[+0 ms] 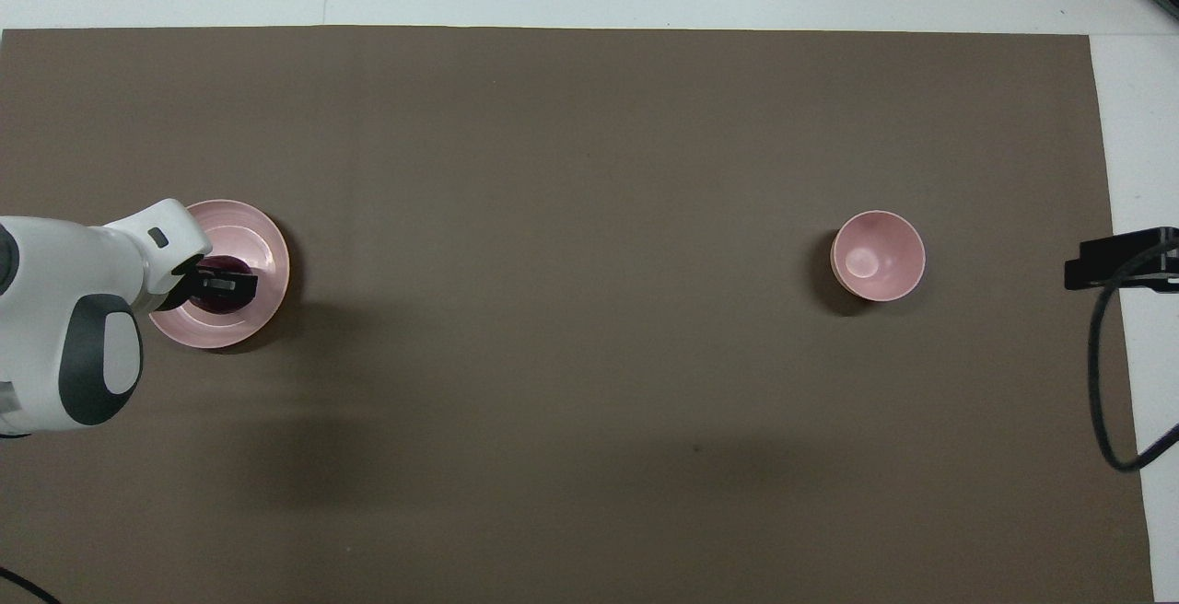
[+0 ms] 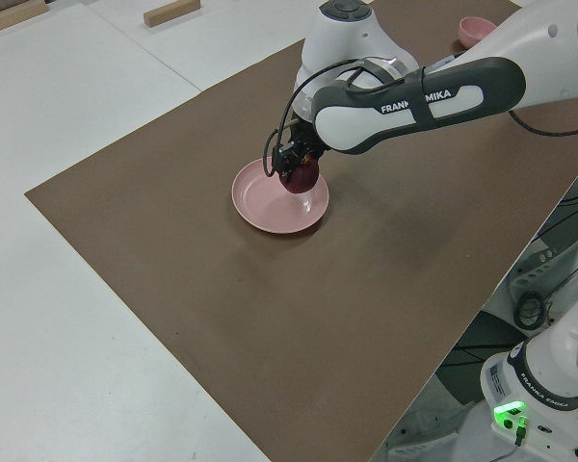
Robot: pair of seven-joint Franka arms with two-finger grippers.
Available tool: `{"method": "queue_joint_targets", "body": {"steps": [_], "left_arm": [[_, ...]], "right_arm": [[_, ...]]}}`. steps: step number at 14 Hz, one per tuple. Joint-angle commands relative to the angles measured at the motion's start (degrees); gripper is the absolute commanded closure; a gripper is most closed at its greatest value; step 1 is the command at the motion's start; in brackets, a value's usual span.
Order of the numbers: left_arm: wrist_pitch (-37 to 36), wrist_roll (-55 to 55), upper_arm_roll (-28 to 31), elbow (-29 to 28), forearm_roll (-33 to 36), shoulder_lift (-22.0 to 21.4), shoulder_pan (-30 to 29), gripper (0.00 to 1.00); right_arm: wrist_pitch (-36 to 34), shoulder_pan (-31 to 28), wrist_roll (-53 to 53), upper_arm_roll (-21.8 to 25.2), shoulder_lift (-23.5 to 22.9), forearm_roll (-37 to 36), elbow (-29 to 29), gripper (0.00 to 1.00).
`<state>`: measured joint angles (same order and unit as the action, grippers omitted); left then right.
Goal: Move apple from plate to bowl
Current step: 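Close the left gripper around the red apple, then lift the apple with the left gripper while the right gripper reaches forward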
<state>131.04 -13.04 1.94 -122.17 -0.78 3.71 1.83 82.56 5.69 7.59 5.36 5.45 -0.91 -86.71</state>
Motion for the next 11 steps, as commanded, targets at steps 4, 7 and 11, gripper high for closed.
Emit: {"method": "queue_joint_targets", "body": {"steps": [4,7,11], "left_arm": [[-18.9,-0.3,-0.6,11.7,-9.1,-4.1,3.8,1.00],[-20.0,4.8,-3.6,13.2,-11.3,-4.4,5.5,1.00],[-19.9,8.6,-8.3,13.1,-21.3,-4.5,6.1,1.00]], "right_arm": [[0.2,-0.1,-1.1,0.3,0.3,0.4,-0.2,0.00],[0.2,-0.1,-1.1,0.3,0.3,0.4,-0.2,0.00],[0.2,-0.1,-1.1,0.3,0.3,0.4,-0.2,0.00]]}}
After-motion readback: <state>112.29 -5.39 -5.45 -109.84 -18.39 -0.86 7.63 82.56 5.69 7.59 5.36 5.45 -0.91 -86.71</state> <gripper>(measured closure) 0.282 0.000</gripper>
